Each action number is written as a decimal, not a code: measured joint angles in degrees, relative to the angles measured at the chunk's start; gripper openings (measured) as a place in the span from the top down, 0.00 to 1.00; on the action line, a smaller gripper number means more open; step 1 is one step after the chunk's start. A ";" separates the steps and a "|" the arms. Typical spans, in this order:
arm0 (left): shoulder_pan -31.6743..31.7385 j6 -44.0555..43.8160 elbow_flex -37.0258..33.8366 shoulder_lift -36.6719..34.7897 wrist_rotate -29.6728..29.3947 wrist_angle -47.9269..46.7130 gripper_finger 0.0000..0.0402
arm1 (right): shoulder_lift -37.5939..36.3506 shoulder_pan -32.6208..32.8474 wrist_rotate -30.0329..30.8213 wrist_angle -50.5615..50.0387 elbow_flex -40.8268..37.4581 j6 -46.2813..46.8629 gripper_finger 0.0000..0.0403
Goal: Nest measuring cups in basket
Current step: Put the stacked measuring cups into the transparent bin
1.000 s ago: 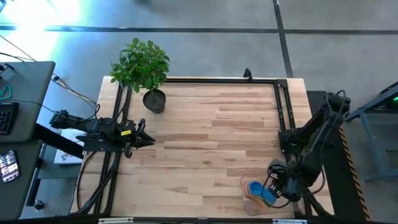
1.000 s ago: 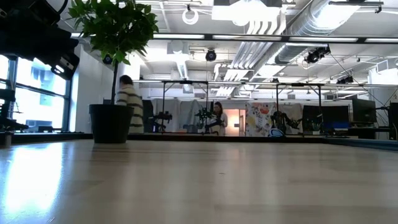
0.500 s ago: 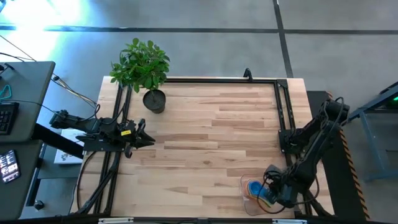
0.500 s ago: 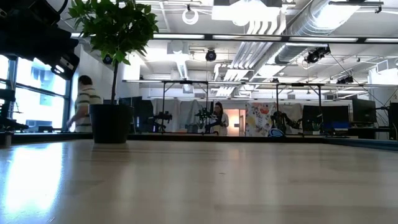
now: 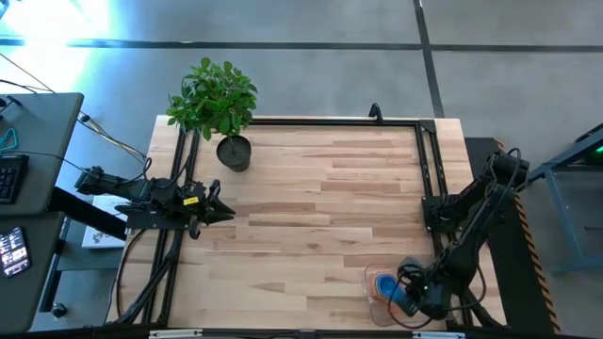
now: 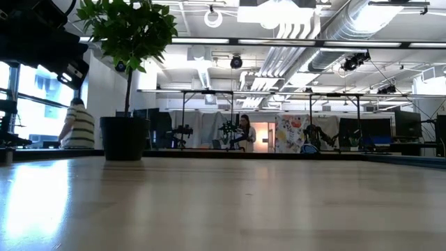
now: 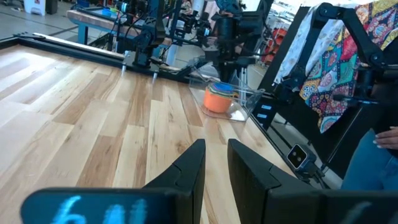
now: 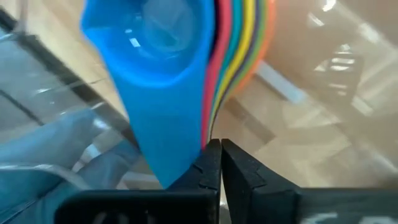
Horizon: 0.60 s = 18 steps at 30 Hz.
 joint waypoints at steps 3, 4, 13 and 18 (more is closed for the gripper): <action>0.00 0.01 0.00 0.02 0.00 0.00 0.86 | 0.00 -0.50 -0.02 2.10 0.00 -0.19 1.00; 0.02 0.01 0.00 0.02 0.00 0.00 0.86 | 0.00 -0.70 -0.02 2.50 0.00 -0.36 1.00; 0.02 -0.01 0.00 0.02 0.00 0.00 0.86 | 0.00 -1.37 0.00 4.78 0.04 -0.65 1.00; 0.02 0.01 0.00 0.02 0.00 -0.02 0.86 | 0.00 -1.37 0.43 5.47 0.07 -1.28 1.00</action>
